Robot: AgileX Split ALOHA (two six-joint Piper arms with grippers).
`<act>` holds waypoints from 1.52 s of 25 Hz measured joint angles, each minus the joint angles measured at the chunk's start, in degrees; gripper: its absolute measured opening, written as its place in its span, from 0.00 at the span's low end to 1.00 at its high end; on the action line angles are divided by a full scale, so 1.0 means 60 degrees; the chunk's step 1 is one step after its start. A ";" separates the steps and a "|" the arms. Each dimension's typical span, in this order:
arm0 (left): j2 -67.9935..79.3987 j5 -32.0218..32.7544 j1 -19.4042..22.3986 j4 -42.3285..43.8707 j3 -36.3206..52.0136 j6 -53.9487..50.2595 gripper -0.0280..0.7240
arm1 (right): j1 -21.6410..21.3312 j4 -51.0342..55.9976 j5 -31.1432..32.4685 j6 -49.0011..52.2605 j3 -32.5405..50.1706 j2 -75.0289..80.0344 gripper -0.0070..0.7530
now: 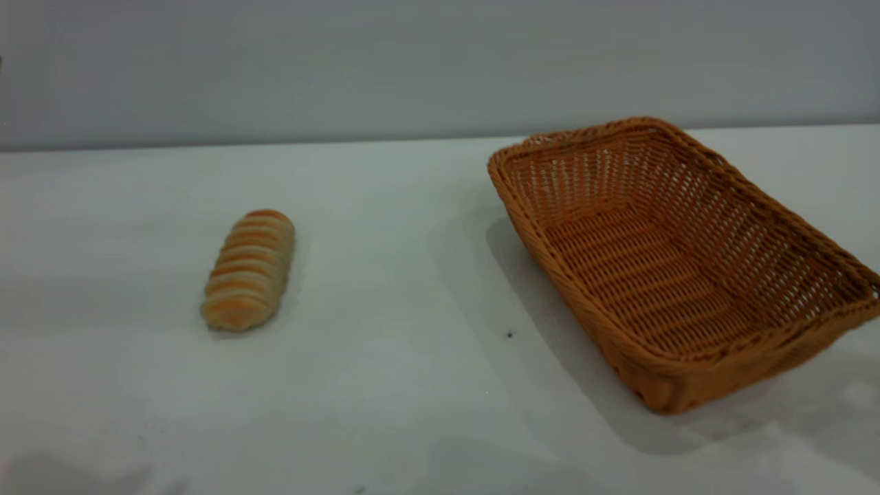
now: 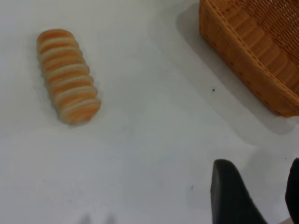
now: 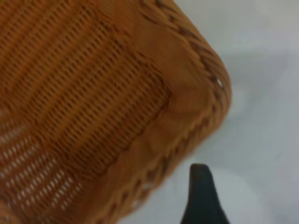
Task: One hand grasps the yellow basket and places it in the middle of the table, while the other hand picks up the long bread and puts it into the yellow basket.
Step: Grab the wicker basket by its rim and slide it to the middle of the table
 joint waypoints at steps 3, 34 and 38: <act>0.0000 -0.0331 0.0000 -0.0021 0.0000 0.0007 0.52 | -0.0006 0.0360 0.0095 0.0231 -0.0553 0.0729 0.68; 0.0413 -0.0587 0.0000 -0.0096 0.0000 0.0055 0.52 | -0.0025 0.4784 -0.2616 -0.1811 -0.1301 0.5045 0.21; 0.0413 -0.0587 0.0000 -0.0096 0.0000 0.0055 0.52 | -0.0014 0.4782 -0.2653 -0.2077 -0.1361 0.5045 0.12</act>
